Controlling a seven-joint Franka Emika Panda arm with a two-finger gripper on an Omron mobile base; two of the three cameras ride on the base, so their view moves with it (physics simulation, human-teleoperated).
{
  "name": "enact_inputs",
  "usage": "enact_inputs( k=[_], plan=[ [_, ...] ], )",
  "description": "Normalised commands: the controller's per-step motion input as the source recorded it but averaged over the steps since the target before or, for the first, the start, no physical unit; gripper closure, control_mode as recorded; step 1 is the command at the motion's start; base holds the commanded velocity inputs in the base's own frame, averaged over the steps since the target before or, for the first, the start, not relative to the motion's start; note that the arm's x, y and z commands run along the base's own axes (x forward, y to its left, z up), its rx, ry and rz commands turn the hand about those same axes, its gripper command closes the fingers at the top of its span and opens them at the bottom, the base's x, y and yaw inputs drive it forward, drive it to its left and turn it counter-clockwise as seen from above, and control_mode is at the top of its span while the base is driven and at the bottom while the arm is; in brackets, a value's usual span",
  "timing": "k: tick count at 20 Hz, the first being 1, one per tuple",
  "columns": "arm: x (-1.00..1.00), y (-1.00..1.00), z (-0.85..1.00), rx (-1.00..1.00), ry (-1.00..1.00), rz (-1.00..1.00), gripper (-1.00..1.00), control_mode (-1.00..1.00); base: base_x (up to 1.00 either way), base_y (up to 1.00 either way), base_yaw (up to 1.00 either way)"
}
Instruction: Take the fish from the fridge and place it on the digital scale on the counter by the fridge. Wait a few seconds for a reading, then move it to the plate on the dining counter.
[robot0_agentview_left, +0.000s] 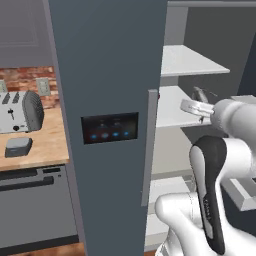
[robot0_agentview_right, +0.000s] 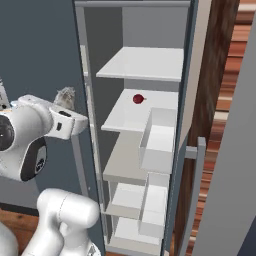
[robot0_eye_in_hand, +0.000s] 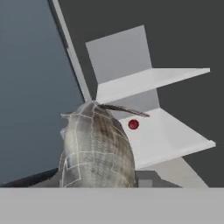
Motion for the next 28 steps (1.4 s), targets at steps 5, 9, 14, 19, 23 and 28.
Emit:
enact_inputs(
  k=[5, 9, 14, 19, 23, 28],
  plan=[
    [-0.83, 0.23, 0.0, 0.04, 0.36, -0.02, 1.0, -1.0, 0.0, 0.0, 0.0],
    [-0.42, 0.21, -0.06, 0.09, 0.43, 0.0, 1.0, -1.0, 0.0, 0.0, 0.0],
    [-0.03, 0.2, -0.2, 0.12, 0.47, 0.0, 1.0, -1.0, 0.0, 0.0, 0.0],
    [-0.14, 0.27, -0.27, 0.06, 0.22, 0.0, 1.0, 1.0, -0.12, 0.11, 0.0],
    [0.0, 0.0, 0.0, 0.0, 0.0, 0.0, 1.0, 1.0, -0.96, 0.86, 0.0],
    [0.0, 0.0, 0.0, 0.0, 0.0, 0.0, 1.0, 1.0, -0.84, 1.0, 0.01]
  ],
)
